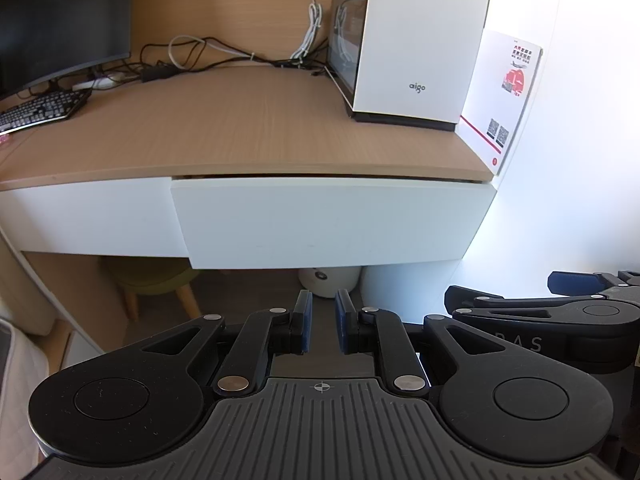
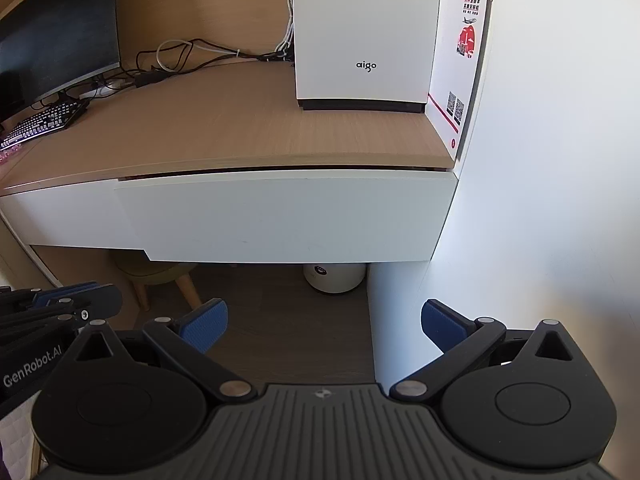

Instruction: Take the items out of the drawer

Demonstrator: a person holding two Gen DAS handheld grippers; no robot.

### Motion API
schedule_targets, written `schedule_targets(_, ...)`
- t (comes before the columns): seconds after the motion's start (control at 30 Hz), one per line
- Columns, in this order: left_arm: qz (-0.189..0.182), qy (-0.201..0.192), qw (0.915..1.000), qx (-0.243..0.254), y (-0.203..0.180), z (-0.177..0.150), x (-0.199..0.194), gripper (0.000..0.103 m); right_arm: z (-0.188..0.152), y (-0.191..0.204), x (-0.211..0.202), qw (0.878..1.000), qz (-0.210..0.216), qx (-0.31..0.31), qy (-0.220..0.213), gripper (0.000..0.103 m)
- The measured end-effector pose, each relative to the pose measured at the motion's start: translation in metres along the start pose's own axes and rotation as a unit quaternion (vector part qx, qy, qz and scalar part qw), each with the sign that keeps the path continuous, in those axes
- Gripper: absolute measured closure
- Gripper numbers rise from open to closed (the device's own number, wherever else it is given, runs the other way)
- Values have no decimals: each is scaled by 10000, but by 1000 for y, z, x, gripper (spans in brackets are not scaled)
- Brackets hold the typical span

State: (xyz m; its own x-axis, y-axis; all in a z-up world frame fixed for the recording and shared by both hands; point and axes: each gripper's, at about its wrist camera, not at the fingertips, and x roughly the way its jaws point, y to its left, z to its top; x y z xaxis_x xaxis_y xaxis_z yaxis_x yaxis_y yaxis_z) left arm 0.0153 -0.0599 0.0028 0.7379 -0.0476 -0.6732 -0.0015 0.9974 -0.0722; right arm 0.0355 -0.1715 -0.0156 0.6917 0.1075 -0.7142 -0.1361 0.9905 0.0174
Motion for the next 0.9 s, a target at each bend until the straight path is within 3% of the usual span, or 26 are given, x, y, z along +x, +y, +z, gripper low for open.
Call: schedule_targets(0.9,-36,37,10000,-27,-1,-3,3,88,0,0,3,10000,32,1,34,0)
